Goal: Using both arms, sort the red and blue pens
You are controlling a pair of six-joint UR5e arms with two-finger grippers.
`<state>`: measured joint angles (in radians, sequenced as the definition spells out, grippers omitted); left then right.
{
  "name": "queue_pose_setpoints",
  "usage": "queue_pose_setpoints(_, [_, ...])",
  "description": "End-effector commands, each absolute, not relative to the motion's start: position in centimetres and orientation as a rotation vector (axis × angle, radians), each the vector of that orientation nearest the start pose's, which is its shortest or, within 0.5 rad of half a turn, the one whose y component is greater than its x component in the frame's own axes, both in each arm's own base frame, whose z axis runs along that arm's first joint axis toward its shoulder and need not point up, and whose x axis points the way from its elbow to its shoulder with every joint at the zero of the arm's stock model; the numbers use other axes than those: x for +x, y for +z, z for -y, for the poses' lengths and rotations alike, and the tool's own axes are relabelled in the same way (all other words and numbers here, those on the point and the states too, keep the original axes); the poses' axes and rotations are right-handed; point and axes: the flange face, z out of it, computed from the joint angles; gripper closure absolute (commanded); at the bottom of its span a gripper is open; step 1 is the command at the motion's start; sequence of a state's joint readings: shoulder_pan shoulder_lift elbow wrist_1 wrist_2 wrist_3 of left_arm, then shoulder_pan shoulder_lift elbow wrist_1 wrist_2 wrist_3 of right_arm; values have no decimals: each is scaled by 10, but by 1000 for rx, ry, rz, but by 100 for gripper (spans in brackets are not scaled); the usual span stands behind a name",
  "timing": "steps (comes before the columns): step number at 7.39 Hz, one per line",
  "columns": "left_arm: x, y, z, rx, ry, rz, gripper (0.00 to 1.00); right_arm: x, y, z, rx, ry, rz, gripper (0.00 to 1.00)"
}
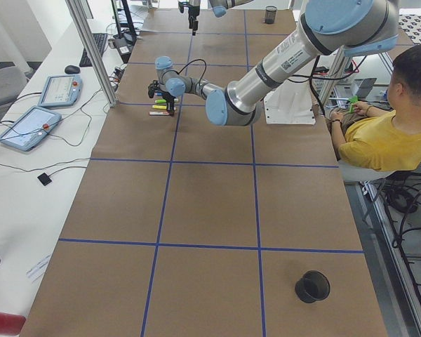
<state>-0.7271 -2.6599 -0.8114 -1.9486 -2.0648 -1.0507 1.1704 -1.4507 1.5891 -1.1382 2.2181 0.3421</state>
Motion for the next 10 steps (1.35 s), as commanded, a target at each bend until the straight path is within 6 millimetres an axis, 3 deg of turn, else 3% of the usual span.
queue_pose_setpoints(1, [598,229,650,29,-19,-845,100,-153,543,550,285,-239,787,0])
queue_pose_setpoints(3, [578,202,654,57,-26,-877,100,-153,543,550,285,-239,787,0])
queue_pose_setpoints(5, [545,207,631,54,-30,-875,100,-153,543,550,285,-239,787,0])
queue_pose_setpoints(6, [514,236,615,70,-26,-887,100,-153,543,550,285,-241,787,0])
queue_pose_setpoints(8, [434,270,576,103,32,-911,100,-153,543,550,287,-241,787,0])
queue_pose_setpoints(10, [348,298,516,139,116,-871,100,-153,543,550,287,-241,787,0])
